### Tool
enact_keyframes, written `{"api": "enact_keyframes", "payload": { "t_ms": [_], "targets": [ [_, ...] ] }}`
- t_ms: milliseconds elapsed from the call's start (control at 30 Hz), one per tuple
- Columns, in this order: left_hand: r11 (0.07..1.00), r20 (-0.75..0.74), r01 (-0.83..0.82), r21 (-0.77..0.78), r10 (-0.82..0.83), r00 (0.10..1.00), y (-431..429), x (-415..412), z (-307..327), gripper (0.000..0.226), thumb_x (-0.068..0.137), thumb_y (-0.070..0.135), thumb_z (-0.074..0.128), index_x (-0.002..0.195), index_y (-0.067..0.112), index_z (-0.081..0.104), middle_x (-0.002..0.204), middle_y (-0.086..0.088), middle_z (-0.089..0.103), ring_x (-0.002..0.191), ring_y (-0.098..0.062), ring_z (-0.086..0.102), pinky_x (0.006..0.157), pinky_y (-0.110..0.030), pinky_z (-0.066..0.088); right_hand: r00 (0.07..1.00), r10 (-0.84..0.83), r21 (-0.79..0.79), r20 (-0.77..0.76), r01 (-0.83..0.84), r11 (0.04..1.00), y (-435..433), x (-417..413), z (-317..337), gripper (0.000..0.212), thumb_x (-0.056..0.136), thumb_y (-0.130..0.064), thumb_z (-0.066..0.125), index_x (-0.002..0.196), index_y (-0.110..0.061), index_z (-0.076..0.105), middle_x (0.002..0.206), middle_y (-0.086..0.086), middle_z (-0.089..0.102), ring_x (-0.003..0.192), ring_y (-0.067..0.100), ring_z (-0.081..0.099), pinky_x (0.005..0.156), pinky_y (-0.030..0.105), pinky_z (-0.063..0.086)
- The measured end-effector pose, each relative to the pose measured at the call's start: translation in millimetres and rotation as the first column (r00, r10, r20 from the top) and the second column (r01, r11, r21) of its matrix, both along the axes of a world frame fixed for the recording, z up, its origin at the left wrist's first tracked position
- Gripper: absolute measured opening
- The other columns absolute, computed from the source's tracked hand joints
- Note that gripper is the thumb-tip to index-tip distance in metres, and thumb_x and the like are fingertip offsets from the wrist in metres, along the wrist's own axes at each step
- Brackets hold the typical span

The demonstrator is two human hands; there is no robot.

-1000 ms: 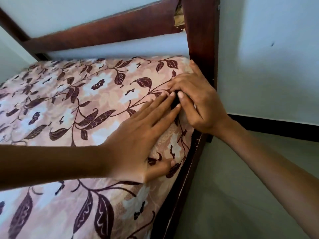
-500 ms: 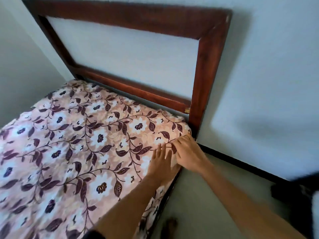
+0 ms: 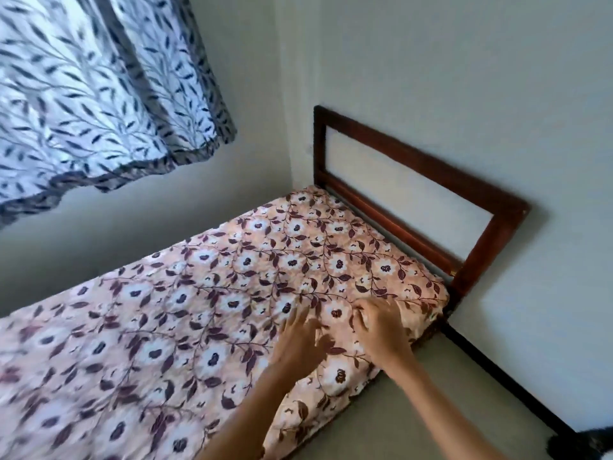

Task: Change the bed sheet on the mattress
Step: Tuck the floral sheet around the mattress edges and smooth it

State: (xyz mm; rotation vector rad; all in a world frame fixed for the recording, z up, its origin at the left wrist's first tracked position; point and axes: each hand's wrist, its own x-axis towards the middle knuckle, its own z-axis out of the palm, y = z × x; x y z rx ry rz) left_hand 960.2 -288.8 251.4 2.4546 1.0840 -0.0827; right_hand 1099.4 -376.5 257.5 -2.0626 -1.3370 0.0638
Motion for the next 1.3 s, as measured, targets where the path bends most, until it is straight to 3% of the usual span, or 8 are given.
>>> {"api": "enact_keyframes", "payload": {
  "t_ms": [100,233,433,534,634,967,1100,1300],
  "targets": [
    [0.977,0.099,-0.212,0.032,0.208,0.973,-8,-116,23,0.044,0.096,0.042,0.043,0.134,0.021,0.047,0.151,-0.003,0.03,0.141,-0.023,0.022,0.114,-0.04,0.024,0.993,0.107,0.064,-0.047,-0.104,0.992,14,-96,12,0.008,0.087,-0.01,0.062,0.092,-0.012,0.067,0.087,-0.001,0.07,0.081,0.013,0.064,0.105,0.044,0.033],
    [0.896,0.144,-0.444,-0.018,0.442,0.885,-48,-313,44,0.036,0.095,0.038,0.048,0.12,0.014,0.059,0.13,-0.004,0.054,0.118,-0.018,0.05,0.097,-0.03,0.042,0.962,0.254,0.012,-0.099,-0.254,0.967,33,-269,24,0.012,0.089,-0.012,0.058,0.095,-0.008,0.068,0.086,0.005,0.07,0.079,0.021,0.064,0.104,0.053,0.033],
    [0.658,0.141,-0.748,-0.083,0.751,0.645,-117,-551,59,0.032,0.095,0.035,0.048,0.118,0.015,0.059,0.123,0.0,0.058,0.096,-0.009,0.055,0.079,-0.023,0.043,0.858,0.459,0.005,-0.231,-0.471,0.882,15,-494,38,0.015,0.09,-0.011,0.056,0.096,-0.006,0.069,0.091,0.009,0.071,0.082,0.025,0.064,0.097,0.051,0.042],
    [0.557,0.186,-0.821,-0.127,0.826,0.532,-139,-632,59,0.031,0.095,0.035,0.049,0.117,0.017,0.059,0.116,0.001,0.06,0.091,-0.009,0.058,0.077,-0.027,0.05,0.813,0.516,-0.017,-0.27,-0.54,0.842,0,-572,37,0.015,0.09,-0.009,0.056,0.097,-0.007,0.069,0.093,0.009,0.071,0.082,0.023,0.064,0.08,0.028,0.043],
    [0.524,0.215,-0.84,-0.139,0.844,0.491,-146,-700,55,0.027,0.095,0.035,0.05,0.113,0.019,0.061,0.104,0.006,0.064,0.087,-0.006,0.058,0.075,-0.025,0.046,0.8,0.517,-0.086,-0.305,-0.564,0.822,-5,-637,39,0.016,0.09,-0.009,0.056,0.099,-0.005,0.069,0.093,0.009,0.071,0.08,0.02,0.063,0.067,0.02,0.04],
    [0.636,0.167,-0.771,-0.033,0.764,0.623,-79,-928,52,0.027,0.094,0.033,0.05,0.112,0.019,0.063,0.118,0.0,0.063,0.105,-0.016,0.058,0.084,-0.026,0.044,0.826,0.389,-0.067,-0.407,-0.452,0.89,64,-857,22,0.016,0.092,-0.006,0.053,0.098,-0.003,0.067,0.09,0.012,0.069,0.073,0.017,0.058,0.07,0.032,0.052],
    [0.635,0.185,-0.772,-0.031,0.763,0.62,-42,-1022,59,0.025,0.093,0.032,0.051,0.107,0.019,0.067,0.109,-0.002,0.068,0.1,-0.018,0.061,0.083,-0.029,0.047,0.823,0.354,-0.08,-0.444,-0.43,0.899,88,-949,30,0.015,0.092,-0.008,0.053,0.097,-0.006,0.067,0.083,0.008,0.067,0.063,0.011,0.055,0.054,0.017,0.04],
    [0.701,0.266,-0.712,-0.039,0.694,0.669,30,-1112,60,0.022,0.093,0.026,0.053,0.102,0.015,0.069,0.103,0.001,0.07,0.094,-0.015,0.062,0.077,-0.025,0.043,0.82,0.292,0.011,-0.492,-0.329,0.944,138,-1065,43,0.015,0.092,-0.008,0.054,0.099,-0.009,0.067,0.085,0.001,0.065,0.073,0.013,0.059,0.06,0.014,0.043]
  ]
}}
